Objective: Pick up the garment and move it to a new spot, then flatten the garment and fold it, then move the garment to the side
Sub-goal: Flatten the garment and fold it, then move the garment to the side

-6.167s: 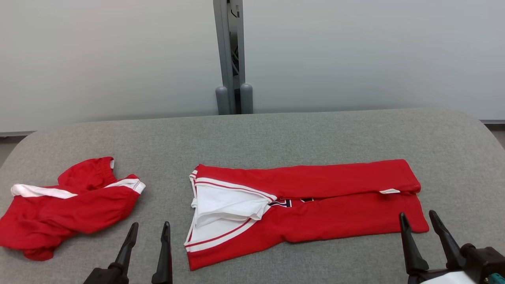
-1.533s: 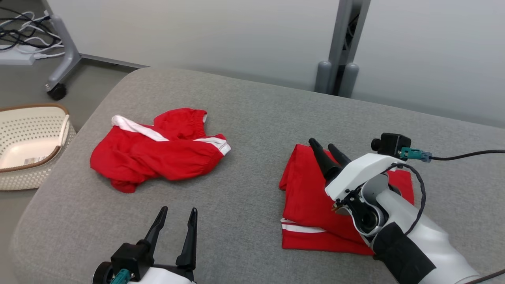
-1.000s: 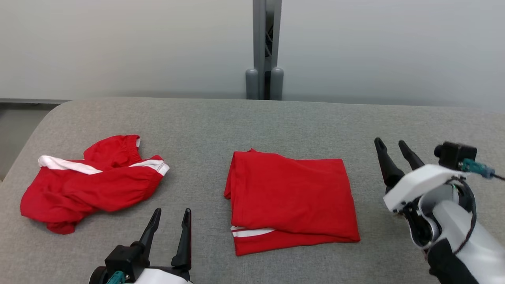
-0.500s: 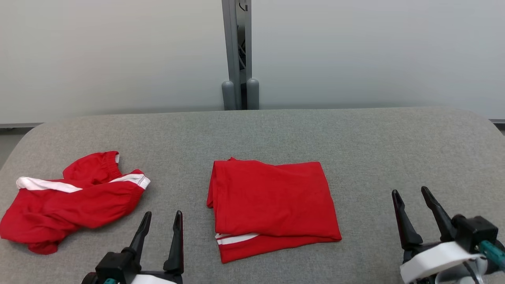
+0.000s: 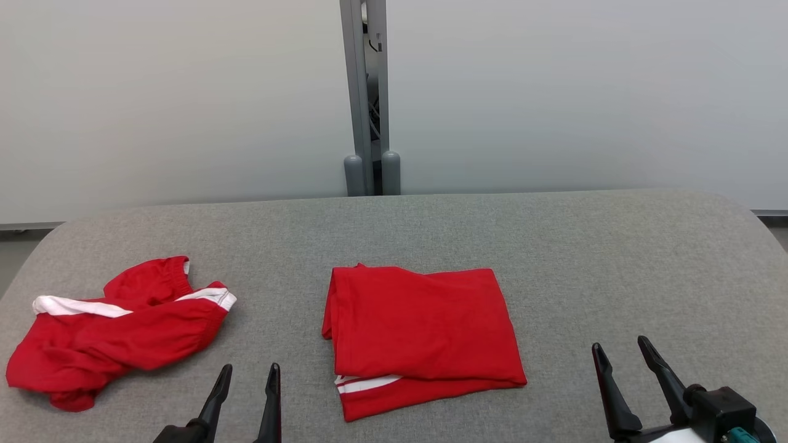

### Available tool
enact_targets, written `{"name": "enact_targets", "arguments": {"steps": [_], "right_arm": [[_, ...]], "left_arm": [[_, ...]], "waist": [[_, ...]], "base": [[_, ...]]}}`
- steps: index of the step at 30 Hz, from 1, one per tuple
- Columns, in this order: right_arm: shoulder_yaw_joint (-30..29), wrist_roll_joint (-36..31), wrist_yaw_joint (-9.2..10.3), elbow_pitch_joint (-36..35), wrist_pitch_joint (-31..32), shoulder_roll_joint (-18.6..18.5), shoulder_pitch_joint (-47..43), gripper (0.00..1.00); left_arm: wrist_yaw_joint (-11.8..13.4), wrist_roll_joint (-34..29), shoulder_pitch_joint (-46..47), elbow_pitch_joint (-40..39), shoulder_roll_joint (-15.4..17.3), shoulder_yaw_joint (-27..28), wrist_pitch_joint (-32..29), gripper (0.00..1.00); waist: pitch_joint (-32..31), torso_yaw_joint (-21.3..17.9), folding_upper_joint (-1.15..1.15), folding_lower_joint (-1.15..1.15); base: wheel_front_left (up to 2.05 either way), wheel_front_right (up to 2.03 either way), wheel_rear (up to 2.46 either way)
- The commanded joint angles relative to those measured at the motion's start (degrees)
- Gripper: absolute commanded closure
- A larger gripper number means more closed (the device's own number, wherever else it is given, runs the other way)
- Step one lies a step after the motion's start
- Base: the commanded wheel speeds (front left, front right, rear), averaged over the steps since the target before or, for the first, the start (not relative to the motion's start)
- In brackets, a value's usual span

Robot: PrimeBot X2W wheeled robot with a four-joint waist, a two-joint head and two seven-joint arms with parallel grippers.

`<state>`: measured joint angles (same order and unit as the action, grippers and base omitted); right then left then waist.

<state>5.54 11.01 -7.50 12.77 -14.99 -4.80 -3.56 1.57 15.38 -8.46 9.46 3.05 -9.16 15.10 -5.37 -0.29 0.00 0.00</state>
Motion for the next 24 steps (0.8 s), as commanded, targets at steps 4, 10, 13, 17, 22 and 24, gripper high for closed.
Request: {"name": "enact_targets", "arguments": {"steps": [4,10,13,17,22,24], "right_arm": [[-0.3,0.1,0.02,-0.2,-0.2,-0.1,-0.6,0.0],[-0.5,1.4,0.02,1.5,-0.2,0.2,1.0,0.0],[0.6,4.7,0.02,4.9,-0.2,0.5,2.0,0.0],[3.0,12.6,0.01,11.7,0.0,0.9,7.0,0.0],[7.2,25.3,0.02,19.4,4.4,-0.6,13.5,0.0],[7.5,28.7,0.01,22.4,5.2,-1.5,16.2,0.0]], "left_arm": [[-0.3,-0.6,-0.5,0.1,0.1,0.1,0.1,0.0],[-0.4,-0.8,-0.2,0.3,0.0,-0.5,0.1,0.0],[-0.4,-0.6,0.4,0.2,0.0,-0.5,0.1,0.0],[-0.5,-0.9,0.8,-0.4,0.0,-0.3,0.1,0.0],[-1.1,-1.6,1.0,0.0,0.0,-0.8,0.1,0.0],[-1.4,-2.0,1.6,0.2,0.0,-0.7,0.1,0.0]], "waist": [[-0.2,0.6,0.0,0.0],[0.4,1.6,0.0,0.0],[1.0,2.7,0.0,0.0],[2.3,4.2,0.0,0.0],[3.2,6.5,0.0,0.0],[3.6,7.7,0.0,0.0]], "base": [[0.0,0.0,0.0],[0.0,0.0,0.0],[0.0,0.0,0.0],[0.0,0.0,0.0],[0.0,0.0,0.0],[0.0,0.0,0.0]]}}
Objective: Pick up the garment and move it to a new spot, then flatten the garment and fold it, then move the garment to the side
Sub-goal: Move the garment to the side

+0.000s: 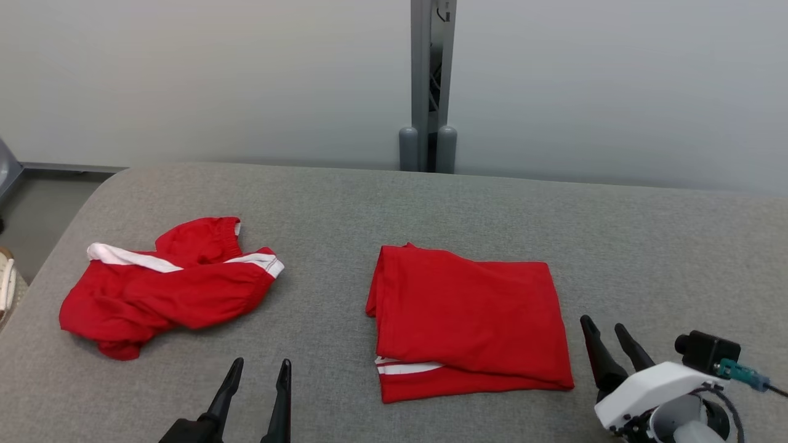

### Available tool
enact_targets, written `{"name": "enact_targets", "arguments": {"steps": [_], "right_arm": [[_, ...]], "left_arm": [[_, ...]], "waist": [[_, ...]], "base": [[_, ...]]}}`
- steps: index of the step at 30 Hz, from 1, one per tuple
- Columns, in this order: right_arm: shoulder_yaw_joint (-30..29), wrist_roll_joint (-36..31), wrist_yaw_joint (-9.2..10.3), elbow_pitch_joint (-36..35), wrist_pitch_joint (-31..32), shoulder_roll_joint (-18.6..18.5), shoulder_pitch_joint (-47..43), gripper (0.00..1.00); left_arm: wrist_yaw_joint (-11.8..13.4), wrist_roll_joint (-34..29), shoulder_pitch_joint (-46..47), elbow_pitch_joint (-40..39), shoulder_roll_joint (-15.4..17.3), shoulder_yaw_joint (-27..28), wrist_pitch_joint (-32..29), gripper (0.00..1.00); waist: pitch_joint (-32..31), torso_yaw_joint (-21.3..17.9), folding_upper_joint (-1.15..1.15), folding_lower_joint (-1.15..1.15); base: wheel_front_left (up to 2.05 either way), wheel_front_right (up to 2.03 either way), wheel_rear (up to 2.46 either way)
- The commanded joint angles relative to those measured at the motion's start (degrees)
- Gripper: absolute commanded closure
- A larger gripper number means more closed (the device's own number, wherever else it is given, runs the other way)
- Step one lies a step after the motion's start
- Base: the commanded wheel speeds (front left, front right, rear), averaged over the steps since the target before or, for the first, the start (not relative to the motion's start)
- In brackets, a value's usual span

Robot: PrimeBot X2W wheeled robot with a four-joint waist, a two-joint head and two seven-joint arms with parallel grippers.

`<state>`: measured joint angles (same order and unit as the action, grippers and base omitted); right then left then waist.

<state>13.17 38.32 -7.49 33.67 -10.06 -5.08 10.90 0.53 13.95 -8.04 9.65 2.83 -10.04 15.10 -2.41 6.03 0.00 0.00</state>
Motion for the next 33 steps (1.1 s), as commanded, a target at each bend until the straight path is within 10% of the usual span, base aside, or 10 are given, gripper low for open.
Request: {"name": "enact_targets", "arguments": {"steps": [1,24,26,29,33], "right_arm": [[0.2,2.8,0.0,3.0,0.5,-1.5,2.9,0.0],[9.0,20.6,0.0,18.1,2.7,-5.1,13.2,0.0],[9.6,21.8,0.0,18.1,2.7,-5.2,13.3,0.53],[10.5,23.5,0.0,17.7,2.2,-5.7,13.4,1.0],[11.9,25.3,0.0,17.1,2.0,-6.5,12.9,1.0]], "left_arm": [[-0.4,-0.7,1.4,0.1,0.2,0.2,0.1,0.0],[-0.8,0.1,4.1,-0.6,0.2,0.2,0.1,0.0],[-0.8,0.0,4.1,-0.6,0.2,0.2,0.1,0.0],[-0.8,-0.2,4.1,-0.6,0.2,0.2,0.1,0.0],[-0.7,-0.4,4.0,-0.4,0.2,0.0,0.1,0.0]], "waist": [[0.9,2.1,0.0,0.0],[6.5,9.4,0.0,0.0],[6.5,9.5,0.0,0.0],[6.3,9.4,0.0,0.0],[5.9,9.5,0.0,0.0]], "base": [[0.0,0.0,0.0],[0.0,0.0,0.0],[0.0,0.0,0.0],[0.0,0.0,0.0],[0.0,0.0,0.0]]}}
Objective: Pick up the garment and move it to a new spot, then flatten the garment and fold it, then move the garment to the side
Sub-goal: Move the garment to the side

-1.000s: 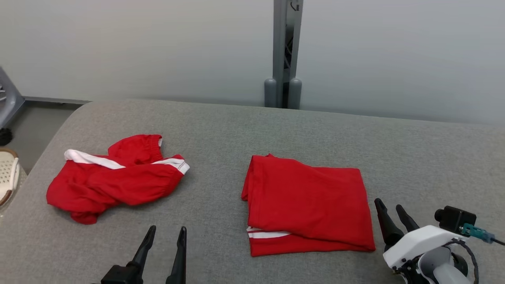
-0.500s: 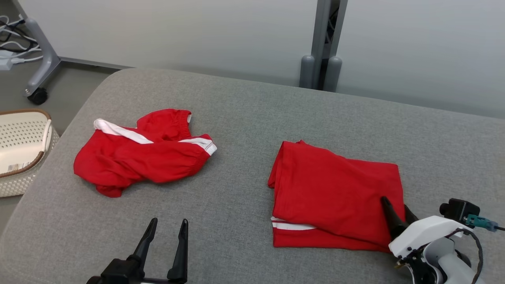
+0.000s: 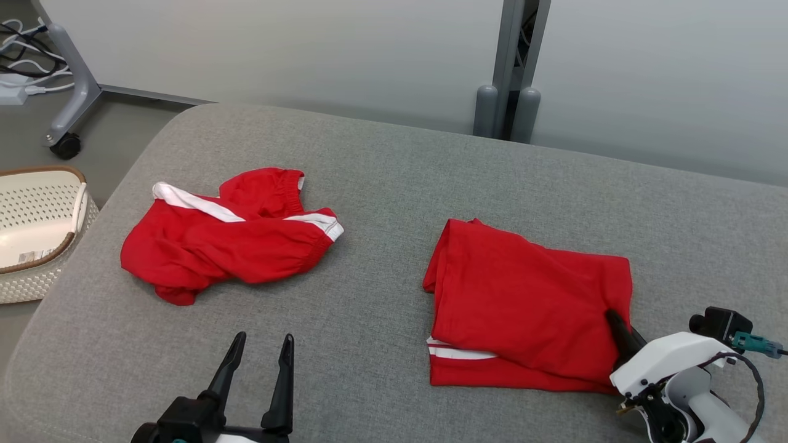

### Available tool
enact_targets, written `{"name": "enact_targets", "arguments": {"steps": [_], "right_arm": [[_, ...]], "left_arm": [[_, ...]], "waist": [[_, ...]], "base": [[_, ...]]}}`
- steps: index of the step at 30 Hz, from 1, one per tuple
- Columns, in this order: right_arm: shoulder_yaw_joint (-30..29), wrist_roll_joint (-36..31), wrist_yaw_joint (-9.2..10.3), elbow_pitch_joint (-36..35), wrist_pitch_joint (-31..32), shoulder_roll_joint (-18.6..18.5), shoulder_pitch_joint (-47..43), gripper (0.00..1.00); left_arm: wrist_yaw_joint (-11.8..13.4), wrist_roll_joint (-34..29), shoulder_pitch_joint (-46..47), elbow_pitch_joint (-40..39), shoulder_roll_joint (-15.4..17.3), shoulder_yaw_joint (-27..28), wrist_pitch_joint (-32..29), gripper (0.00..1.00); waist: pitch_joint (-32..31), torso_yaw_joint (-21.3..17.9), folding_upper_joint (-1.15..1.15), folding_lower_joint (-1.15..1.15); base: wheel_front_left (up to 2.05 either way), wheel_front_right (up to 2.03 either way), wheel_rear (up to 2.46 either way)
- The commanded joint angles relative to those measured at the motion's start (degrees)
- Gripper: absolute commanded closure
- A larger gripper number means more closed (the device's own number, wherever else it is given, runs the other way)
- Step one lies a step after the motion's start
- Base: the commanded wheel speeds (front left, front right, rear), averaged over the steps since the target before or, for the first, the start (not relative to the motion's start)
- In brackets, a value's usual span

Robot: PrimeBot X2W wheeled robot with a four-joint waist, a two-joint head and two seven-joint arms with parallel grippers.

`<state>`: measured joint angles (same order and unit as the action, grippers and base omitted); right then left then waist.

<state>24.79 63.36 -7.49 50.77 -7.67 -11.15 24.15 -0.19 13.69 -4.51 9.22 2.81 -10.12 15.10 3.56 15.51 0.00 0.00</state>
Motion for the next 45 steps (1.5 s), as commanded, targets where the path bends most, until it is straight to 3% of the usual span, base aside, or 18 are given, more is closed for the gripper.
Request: {"name": "enact_targets", "arguments": {"steps": [1,9,19,23,35,45], "right_arm": [[0.8,0.4,0.0,-0.1,-0.6,-0.8,-0.4,1.0],[5.0,-1.1,0.0,-0.4,-5.0,-3.2,0.3,1.0],[7.0,-5.5,0.01,0.1,-7.5,-4.5,3.4,1.0],[3.7,-9.9,0.01,-1.8,-7.6,-4.9,4.2,1.0],[-10.7,-24.0,0.0,-7.1,-7.6,-1.6,1.1,1.0],[-15.6,-29.4,0.0,-8.0,-7.6,0.7,0.7,1.0]], "left_arm": [[0.0,-0.2,0.4,0.1,0.2,0.1,0.1,0.0],[-0.3,-0.5,-0.2,0.1,0.2,0.3,0.1,0.0],[-0.7,-1.0,-0.3,-0.7,0.2,0.5,0.1,0.0],[-0.9,-1.5,0.1,-0.9,0.2,0.6,0.1,0.0],[-1.2,-2.0,1.1,-2.3,0.2,0.3,0.1,0.0],[-1.3,-2.6,1.4,-2.7,0.2,0.3,0.1,0.0]], "waist": [[-0.2,0.1,0.0,0.0],[-1.0,-0.6,0.0,0.0],[-0.9,-6.0,0.0,0.0],[-1.0,-9.3,0.0,0.0],[-0.8,-19.1,0.0,0.0],[-0.4,-26.0,0.0,0.0]], "base": [[0.0,0.0,0.0],[0.0,0.0,0.0],[0.0,0.0,0.0],[0.0,0.0,0.0],[0.0,0.0,0.0],[0.0,0.0,0.0]]}}
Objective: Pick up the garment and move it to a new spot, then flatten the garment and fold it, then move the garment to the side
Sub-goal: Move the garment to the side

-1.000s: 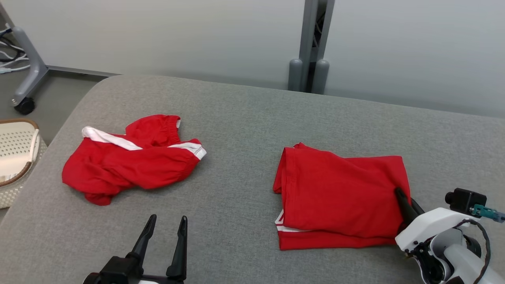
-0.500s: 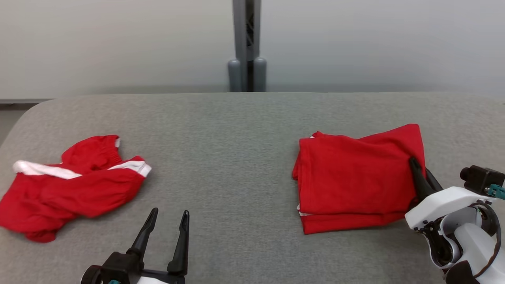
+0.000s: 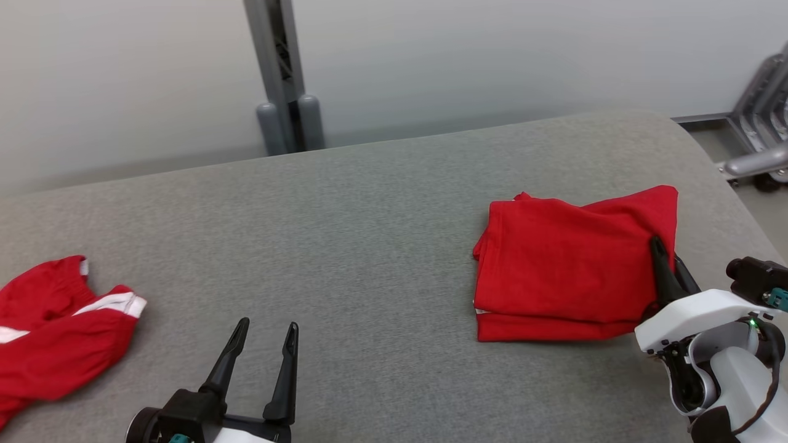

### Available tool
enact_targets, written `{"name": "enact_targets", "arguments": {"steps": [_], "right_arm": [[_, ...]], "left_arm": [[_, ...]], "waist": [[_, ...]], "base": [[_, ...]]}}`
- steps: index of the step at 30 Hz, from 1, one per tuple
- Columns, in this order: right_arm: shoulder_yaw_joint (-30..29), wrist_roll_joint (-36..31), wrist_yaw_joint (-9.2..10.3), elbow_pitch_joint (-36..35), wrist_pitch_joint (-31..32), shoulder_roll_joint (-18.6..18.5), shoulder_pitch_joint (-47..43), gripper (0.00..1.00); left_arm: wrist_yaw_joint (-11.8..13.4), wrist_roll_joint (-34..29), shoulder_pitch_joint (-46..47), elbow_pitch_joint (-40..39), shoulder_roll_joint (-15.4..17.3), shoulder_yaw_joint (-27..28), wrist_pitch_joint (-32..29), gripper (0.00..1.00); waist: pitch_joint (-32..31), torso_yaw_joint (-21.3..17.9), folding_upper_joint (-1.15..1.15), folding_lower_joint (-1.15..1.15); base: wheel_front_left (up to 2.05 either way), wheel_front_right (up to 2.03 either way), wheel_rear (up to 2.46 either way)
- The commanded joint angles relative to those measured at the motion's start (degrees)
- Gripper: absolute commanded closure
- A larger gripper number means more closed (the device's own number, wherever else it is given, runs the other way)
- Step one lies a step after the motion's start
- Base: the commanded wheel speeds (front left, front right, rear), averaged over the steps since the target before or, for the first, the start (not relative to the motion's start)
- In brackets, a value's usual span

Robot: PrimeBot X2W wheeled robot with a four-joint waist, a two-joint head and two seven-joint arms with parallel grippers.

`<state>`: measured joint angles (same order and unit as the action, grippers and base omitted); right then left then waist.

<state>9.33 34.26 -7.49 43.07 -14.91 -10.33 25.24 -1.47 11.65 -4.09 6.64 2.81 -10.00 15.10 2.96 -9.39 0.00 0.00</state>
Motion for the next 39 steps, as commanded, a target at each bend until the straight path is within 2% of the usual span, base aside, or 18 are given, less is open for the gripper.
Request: {"name": "enact_targets", "arguments": {"steps": [1,9,13,18,24,26,32,36,39], "right_arm": [[-0.4,-0.5,0.0,-0.3,-0.3,-0.1,-0.4,1.0],[0.0,-1.2,0.0,0.2,-0.3,0.7,0.8,1.0],[1.9,-3.2,0.0,1.2,-0.3,-0.3,2.5,1.0],[3.0,-5.9,0.0,1.8,-0.3,-2.0,5.9,1.0],[6.7,-12.5,0.01,4.6,-0.4,-7.5,17.9,1.0],[5.1,-14.7,0.01,5.8,-0.4,-8.8,22.1,1.0],[-2.0,-22.0,0.01,8.3,-0.4,-10.8,27.5,1.0],[-8.6,-30.5,0.02,8.1,-0.4,-10.9,28.4,1.0],[-13.4,-36.9,0.02,8.6,-0.4,-9.5,28.4,1.0]], "left_arm": [[-0.1,-0.5,1.1,-0.1,0.2,0.2,0.1,0.0],[-0.4,-1.0,1.6,-0.5,0.3,0.3,0.1,0.0],[-0.7,-1.4,2.5,-0.9,0.8,0.3,0.1,0.0],[-1.3,-1.9,4.4,-4.0,1.0,-0.9,-0.3,0.0],[-2.1,-2.9,9.8,-14.8,2.8,-2.2,-3.8,0.0],[-2.5,-3.0,10.9,-17.0,3.6,-2.2,-4.9,0.0],[-2.7,-3.3,12.7,-19.3,4.6,-2.5,-5.8,0.0],[-2.4,-3.2,13.3,-20.4,5.0,-2.2,-5.9,0.0],[-2.2,-3.0,13.5,-20.9,5.1,-2.0,-6.1,0.0]], "waist": [[0.2,-1.7,0.0,0.0],[1.6,-6.4,0.0,0.0],[3.2,-7.5,0.0,0.0],[6.1,-7.4,0.0,0.0],[15.1,-5.4,0.0,0.0],[18.0,-4.8,0.0,0.0],[21.6,-3.8,0.0,0.0],[22.8,-3.9,0.0,0.0],[23.3,-4.2,0.0,0.0]], "base": [[0.0,0.0,0.0],[0.0,0.0,0.0],[0.0,0.0,0.0],[0.0,0.0,0.0],[0.0,0.0,0.0],[0.0,0.0,0.0],[0.0,0.0,0.0],[0.0,0.0,0.0],[0.0,0.0,0.0]]}}
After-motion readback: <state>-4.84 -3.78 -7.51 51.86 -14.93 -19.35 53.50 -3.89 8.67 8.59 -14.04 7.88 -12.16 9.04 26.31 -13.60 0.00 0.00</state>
